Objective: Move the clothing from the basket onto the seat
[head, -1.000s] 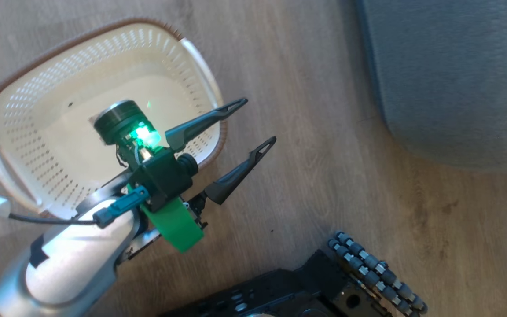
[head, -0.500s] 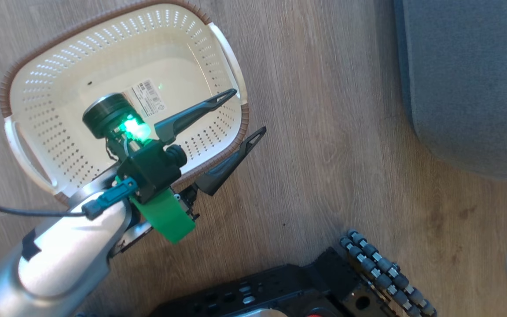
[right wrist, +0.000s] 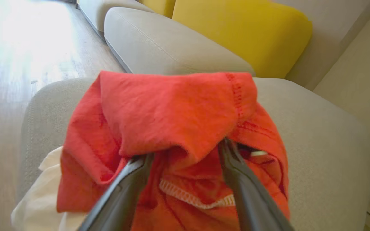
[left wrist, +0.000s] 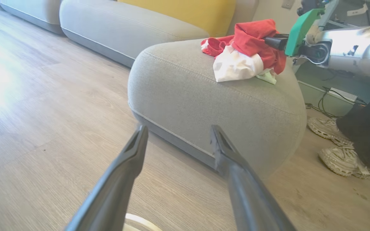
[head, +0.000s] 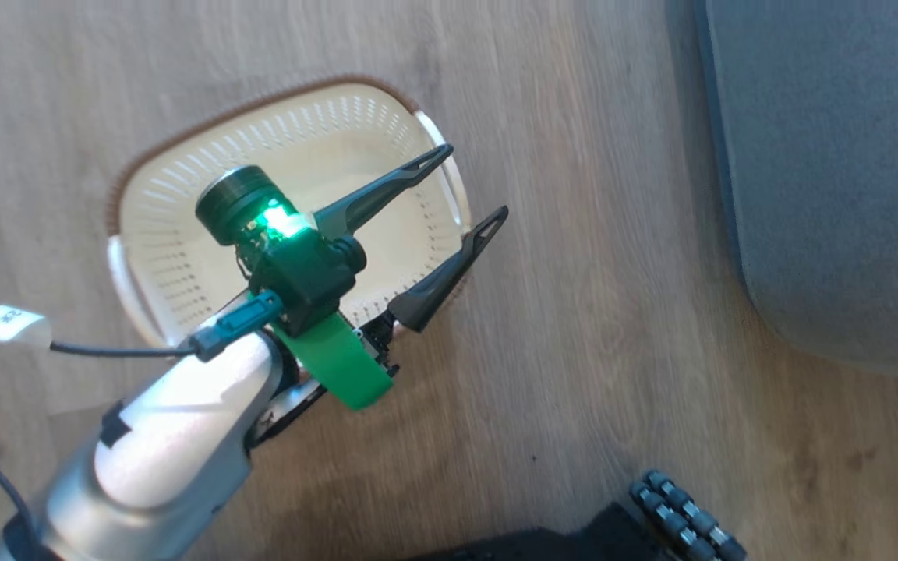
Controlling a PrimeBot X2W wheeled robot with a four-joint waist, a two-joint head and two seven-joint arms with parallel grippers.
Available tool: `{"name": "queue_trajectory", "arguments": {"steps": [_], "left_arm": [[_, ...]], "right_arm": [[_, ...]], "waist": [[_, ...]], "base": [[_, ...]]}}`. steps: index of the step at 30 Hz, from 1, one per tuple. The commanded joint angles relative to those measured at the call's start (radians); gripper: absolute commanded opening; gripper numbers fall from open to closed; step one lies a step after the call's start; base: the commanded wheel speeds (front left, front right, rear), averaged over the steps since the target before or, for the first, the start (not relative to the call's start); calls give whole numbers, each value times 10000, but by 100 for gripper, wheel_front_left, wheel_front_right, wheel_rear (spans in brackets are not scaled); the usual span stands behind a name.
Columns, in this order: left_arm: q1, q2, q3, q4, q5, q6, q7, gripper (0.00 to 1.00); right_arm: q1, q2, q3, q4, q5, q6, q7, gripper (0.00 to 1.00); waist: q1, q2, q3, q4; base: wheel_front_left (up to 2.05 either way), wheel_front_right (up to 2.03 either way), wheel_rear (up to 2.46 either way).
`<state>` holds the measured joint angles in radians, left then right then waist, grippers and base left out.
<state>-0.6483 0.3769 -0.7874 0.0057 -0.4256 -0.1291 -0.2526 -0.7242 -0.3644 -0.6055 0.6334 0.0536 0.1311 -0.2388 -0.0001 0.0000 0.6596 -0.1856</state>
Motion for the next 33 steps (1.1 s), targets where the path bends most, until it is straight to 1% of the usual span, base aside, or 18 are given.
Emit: {"name": "queue_trajectory", "arguments": {"steps": [1,3,6,11,19,21,22,25,33], "left_arm": [[256,-36,440,-173,-107,-15,-89,100],[390,-242,609,-59,-117,-15,-89,100],[634,-541,945,152,-137,-15,-90,100],[1115,-1001,1547,522,-114,-15,-90,100],[2014,-1585,2846,1297,82,-15,-91,100],[2227,-1694,3236,1537,158,-15,-91,100],[2227,-1694,3236,1537,158,-15,-91,100],[2504,-1813,3832,1826,320,-15,-91,100],[3265,-2087,5553,2560,718,-15,-91,100]], "right_arm": [[518,-492,213,-504,304,-4,-139,100],[972,-622,527,-877,491,-4,-188,100],[1602,-422,835,-1664,701,-4,-215,100],[2527,382,1377,-3222,508,-4,-203,100],[3372,1702,2655,-4965,-125,-4,420,100],[3574,1945,3011,-5176,-131,-4,529,100],[3574,1945,3011,-5176,-131,-4,529,100],[3880,2124,3556,-5381,-7,-4,600,100],[4330,2243,5067,-5118,556,-4,551,100]], "waist": [[1,0,-647,508],[1,0,-972,732],[1,0,-1471,1060],[1,0,-2312,1608],[1,0,-3580,2494],[1,0,-3855,2687],[1,0,-3855,2687],[1,0,-4184,2929],[1,0,-4961,3273]], "base": [[0,0,0],[0,0,0],[0,0,0],[0,0,0],[0,0,0],[0,0,0],[0,0,0],[0,0,0],[0,0,0]]}}
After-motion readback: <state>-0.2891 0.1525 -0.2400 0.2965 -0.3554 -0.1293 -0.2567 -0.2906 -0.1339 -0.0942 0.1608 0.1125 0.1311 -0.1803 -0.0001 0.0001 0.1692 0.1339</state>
